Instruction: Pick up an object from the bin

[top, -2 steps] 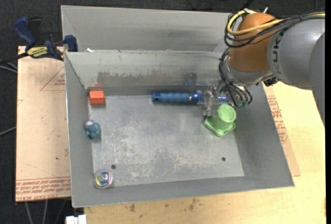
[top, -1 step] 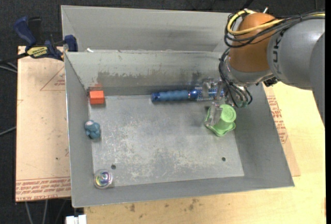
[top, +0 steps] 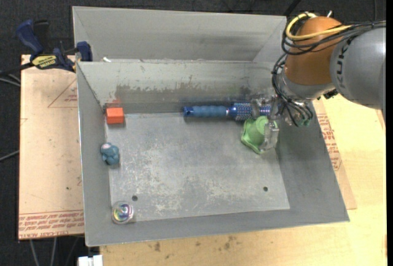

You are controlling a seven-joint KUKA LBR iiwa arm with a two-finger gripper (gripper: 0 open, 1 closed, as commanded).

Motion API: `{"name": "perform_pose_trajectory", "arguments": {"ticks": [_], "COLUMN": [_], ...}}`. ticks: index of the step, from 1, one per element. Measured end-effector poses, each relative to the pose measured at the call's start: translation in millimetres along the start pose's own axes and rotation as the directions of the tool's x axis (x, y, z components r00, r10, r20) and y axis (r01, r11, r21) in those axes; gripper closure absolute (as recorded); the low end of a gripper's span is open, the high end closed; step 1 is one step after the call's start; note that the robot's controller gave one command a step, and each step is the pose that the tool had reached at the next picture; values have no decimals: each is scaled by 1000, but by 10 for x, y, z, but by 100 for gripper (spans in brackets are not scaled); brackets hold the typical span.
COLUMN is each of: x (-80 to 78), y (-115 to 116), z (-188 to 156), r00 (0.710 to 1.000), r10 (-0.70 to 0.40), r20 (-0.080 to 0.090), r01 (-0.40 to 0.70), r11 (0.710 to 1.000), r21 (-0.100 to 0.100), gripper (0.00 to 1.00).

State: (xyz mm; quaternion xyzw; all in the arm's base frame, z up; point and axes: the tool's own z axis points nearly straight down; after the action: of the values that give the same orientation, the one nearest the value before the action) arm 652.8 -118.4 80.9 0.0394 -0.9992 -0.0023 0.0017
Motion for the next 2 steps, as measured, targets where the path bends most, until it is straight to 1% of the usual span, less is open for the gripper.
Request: {"name": "perform_pose_trajectory", "arguments": {"ticks": [1, 2], "x": [0, 0], "y": [-30, -31], "z": [-21, -21], "r00": [1000, 1000], "r10": [5, 5], "r20": [-3, -2], "r01": [-5, -5], "r11": [1000, 1000], "r21": [-1, -1], "gripper": [100, 100]}}
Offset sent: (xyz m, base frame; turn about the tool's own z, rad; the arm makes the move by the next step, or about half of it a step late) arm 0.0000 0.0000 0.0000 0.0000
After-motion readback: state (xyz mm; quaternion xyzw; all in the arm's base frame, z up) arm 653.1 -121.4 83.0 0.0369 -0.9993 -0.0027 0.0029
